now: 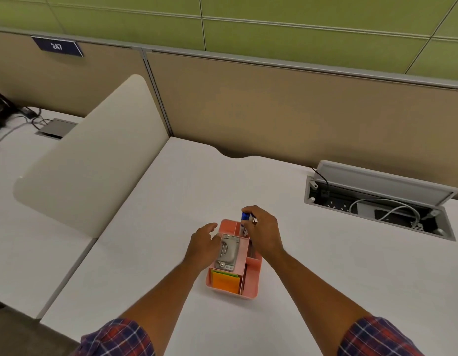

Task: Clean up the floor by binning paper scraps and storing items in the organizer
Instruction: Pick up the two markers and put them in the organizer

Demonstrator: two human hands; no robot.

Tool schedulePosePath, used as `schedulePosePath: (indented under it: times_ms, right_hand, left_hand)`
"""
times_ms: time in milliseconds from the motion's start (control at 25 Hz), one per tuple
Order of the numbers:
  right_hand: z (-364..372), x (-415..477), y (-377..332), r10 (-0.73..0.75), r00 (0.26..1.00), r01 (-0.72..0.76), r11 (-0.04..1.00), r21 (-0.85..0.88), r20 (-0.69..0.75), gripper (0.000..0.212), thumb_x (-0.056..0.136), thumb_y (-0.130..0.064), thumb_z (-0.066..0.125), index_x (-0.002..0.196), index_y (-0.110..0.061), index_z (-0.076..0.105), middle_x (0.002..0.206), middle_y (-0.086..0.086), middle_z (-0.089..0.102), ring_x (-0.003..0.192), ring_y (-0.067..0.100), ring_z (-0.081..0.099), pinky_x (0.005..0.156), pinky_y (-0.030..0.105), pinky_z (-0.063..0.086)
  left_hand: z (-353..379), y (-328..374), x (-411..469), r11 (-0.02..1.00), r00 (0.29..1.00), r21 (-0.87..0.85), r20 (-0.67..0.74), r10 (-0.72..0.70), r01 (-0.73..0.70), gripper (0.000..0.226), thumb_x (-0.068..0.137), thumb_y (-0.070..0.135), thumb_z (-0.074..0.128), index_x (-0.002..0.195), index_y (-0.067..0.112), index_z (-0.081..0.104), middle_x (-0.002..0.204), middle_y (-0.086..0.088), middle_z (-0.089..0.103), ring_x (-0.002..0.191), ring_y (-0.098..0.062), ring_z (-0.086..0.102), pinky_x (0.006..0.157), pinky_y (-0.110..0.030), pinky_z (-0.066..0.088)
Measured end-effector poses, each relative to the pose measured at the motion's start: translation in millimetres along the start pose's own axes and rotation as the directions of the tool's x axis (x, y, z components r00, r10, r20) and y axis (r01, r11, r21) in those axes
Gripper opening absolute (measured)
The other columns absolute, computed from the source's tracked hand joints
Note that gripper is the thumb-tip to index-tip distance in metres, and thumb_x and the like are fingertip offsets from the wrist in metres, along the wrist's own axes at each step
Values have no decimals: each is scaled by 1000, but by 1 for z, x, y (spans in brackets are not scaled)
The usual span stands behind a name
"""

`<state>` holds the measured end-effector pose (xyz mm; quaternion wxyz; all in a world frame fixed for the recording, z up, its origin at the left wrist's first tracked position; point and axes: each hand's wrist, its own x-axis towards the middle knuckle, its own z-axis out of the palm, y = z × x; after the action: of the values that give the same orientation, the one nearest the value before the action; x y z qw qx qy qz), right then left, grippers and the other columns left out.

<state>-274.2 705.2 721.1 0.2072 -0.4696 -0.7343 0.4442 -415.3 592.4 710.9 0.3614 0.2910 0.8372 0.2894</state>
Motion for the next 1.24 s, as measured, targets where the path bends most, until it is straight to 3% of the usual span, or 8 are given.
schedulePosePath:
  times_ms: [200, 360, 440, 520, 680, 880, 1040, 1240]
  right_hand:
    - [4, -3, 4, -2, 1000, 4, 995, -102, 17, 25, 95, -13, 68, 119, -21, 68, 126, -1, 64, 112, 13, 60, 105, 28, 51]
    - [1, -6, 10, 12, 1000, -12, 994, -105, 0, 45, 93, -28, 72, 135, -28, 57, 145, -3, 50, 131, 15, 49, 104, 25, 43]
    - [-5, -12, 13, 41, 999, -43, 998, -54, -25, 51, 91, -36, 72, 138, -29, 53, 147, -5, 46, 132, 14, 47, 103, 31, 48]
    - [-14, -25, 17, 59, 997, -62, 997, -53, -50, 49, 94, -36, 66, 140, -26, 51, 147, -5, 46, 131, 13, 47, 98, 29, 46]
    - [-29, -68, 33, 1, 995, -30, 957, -290, -101, 56, 100, -52, 50, 148, -24, 44, 155, 0, 45, 142, 21, 43, 114, 39, 39]
    - [-39, -129, 36, -9, 995, -40, 874, -483, -99, 71, 101, -58, 38, 160, -22, 23, 169, 2, 24, 155, 22, 24, 123, 44, 26]
    - [-40, -190, 33, -9, 995, -48, 827, -561, -99, 75, 101, -60, 34, 162, -22, 11, 172, 3, 12, 157, 23, 15, 125, 44, 21]
    - [-41, -280, 31, -28, 990, -60, 795, -604, -135, 78, 102, -63, 27, 163, -22, 3, 173, 3, 2, 159, 25, 9, 126, 45, 14]
  left_hand:
    - [1, -8, -6, 1000, 1000, 10, -5, -18, 18, 46, 105, 27, 52, 151, 24, 46, 158, -4, 49, 140, -26, 53, 94, -29, 52]
    - [-4, -13, -13, 999, 1000, 40, -18, -15, 16, 46, 105, 30, 52, 151, 22, 47, 158, -5, 49, 141, -26, 51, 112, -44, 49]
    - [-8, -16, -19, 998, 999, 57, -32, -8, 10, 46, 105, 30, 52, 151, 22, 47, 157, -5, 50, 141, -27, 51, 113, -45, 49]
    - [-10, -16, -26, 998, 999, 68, -36, 2, 1, 47, 105, 31, 52, 151, 22, 47, 158, -5, 49, 142, -27, 51, 111, -44, 49]
    - [-11, -16, -54, 988, 996, 138, -42, 74, -67, 51, 105, 38, 50, 152, 21, 43, 160, -6, 46, 145, -26, 46, 112, -40, 46]
    - [-11, -19, -97, 970, 981, 180, -76, 177, -161, 60, 104, 46, 49, 157, 22, 35, 165, -5, 37, 152, -25, 36, 120, -44, 38]
    - [-6, -29, -146, 896, 959, 387, -88, 271, -218, 64, 103, 49, 47, 159, 21, 31, 169, -7, 29, 157, -29, 23, 125, -48, 28]
    - [16, -59, -217, 754, 902, 543, 15, 431, -370, 70, 101, 56, 43, 160, 23, 23, 172, -7, 20, 160, -33, 13, 127, -49, 18]
